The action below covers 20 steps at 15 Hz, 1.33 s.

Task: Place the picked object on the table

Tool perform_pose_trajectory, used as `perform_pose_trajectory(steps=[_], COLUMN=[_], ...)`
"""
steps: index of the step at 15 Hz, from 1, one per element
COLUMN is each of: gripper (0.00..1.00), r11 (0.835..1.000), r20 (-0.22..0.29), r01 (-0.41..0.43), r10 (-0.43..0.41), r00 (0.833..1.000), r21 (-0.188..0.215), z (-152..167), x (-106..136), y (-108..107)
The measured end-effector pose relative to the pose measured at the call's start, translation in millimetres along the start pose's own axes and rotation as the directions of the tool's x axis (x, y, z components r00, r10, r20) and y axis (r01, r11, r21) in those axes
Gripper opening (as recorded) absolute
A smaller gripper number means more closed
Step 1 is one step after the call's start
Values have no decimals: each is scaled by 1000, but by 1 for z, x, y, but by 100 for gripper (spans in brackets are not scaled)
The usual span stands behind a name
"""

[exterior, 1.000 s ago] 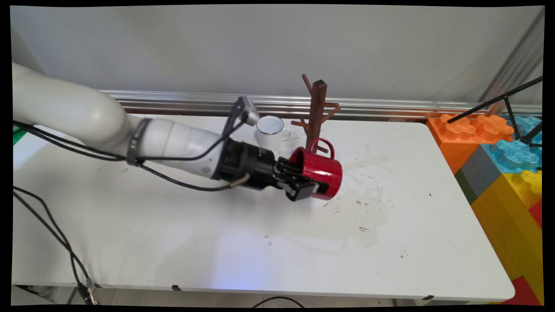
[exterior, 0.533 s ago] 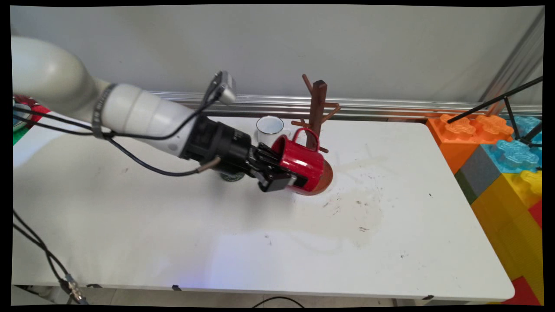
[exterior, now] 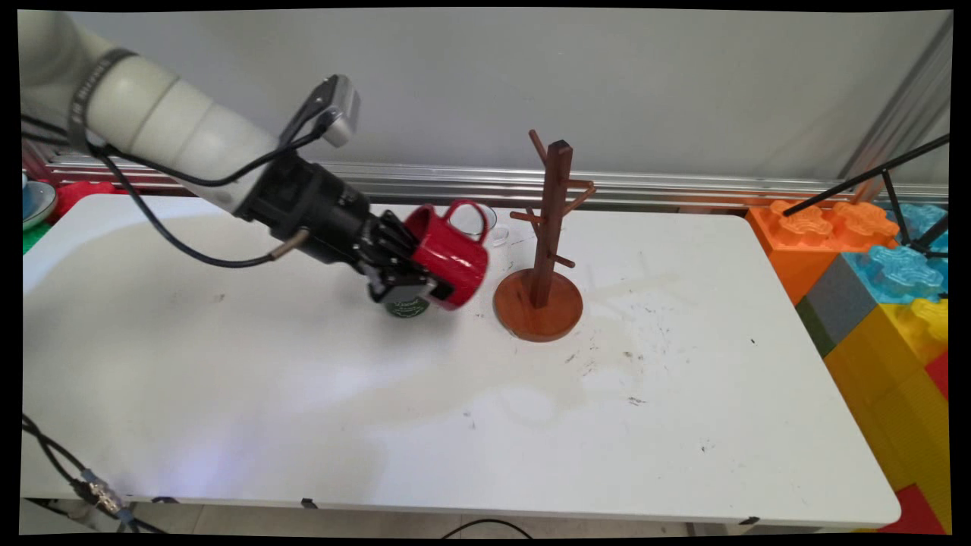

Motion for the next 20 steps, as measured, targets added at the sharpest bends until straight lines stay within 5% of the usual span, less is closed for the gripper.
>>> perform_pose_trajectory(steps=[5, 10, 13, 20], gripper=[0, 0, 0, 0], r11=[988, 967, 967, 962], r20=[164, 337, 428, 524], r01=[-151, -253, -247, -258], r10=[145, 248, 247, 268], r00=[976, 908, 869, 808], r21=[26, -29, -57, -94], z=[-14, 14, 40, 104], x=[-2, -15, -30, -41], y=[-8, -18, -23, -24])
